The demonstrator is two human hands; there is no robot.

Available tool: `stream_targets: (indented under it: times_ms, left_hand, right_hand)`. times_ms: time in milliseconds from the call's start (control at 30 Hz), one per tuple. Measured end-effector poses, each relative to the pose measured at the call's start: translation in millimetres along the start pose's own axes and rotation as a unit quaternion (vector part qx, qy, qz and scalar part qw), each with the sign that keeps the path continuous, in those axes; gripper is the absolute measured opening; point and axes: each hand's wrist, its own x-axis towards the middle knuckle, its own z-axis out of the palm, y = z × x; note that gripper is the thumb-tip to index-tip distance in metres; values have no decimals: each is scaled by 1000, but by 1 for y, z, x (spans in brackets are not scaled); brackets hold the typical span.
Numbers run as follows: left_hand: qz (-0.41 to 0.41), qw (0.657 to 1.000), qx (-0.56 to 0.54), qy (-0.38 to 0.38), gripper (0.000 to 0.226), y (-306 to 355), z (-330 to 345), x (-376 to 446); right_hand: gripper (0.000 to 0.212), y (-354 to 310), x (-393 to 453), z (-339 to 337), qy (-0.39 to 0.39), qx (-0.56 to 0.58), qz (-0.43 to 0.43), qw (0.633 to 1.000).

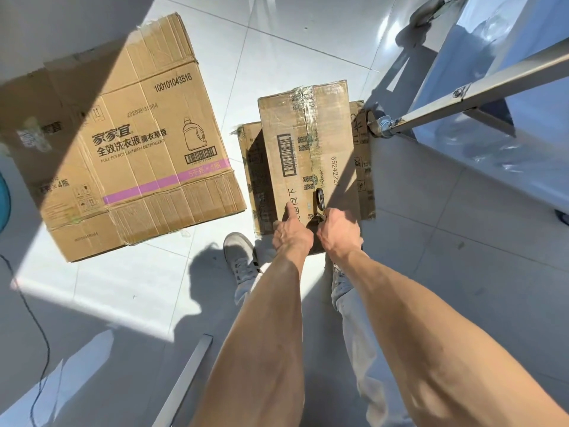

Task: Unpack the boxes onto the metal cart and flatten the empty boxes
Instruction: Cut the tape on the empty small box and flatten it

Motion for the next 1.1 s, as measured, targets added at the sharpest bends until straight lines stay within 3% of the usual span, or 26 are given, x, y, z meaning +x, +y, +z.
stream_targets:
  times_ms: [100,233,267,333,400,467,567,733,933,1100]
  left_hand:
    - [2,1000,11,-8,80,-1,6,3]
    - [18,1000,24,0,77,-3,10,8]
    - [20,1000,21,2,79,-4,11,9]
    - [18,1000,16,1,81,-6,11,9]
    - [17,1000,15,3,82,-8,12,9]
    - [17,1000,16,2,83,-10,14,10]
    - [16,1000,23,8,79,-6,15,13]
    - [-1,1000,8,17,64,-10,16,16]
    - [40,999,15,17,89,-19,23,14]
    - [41,999,12,12,90,-28,34,6]
  right_hand:
    - [18,-8,1,4,4,32,48,998]
    - [21,-5,2,14,-2,80,22,997]
    - [26,-5,4,14,-10,71,7,997]
    - [33,4,6,16,-33,-52,-39,997]
    - [26,2,6,13,-35,84,7,996]
    - [23,5,11,12,-3,54,0,999]
    - [24,-3,14,13,-38,37,-18,998]
    - [14,-15,10,24,40,20,25,999]
    - [10,6,-2,38,93,59,7,994]
    - [15,4,9,31,57,22,-7,998]
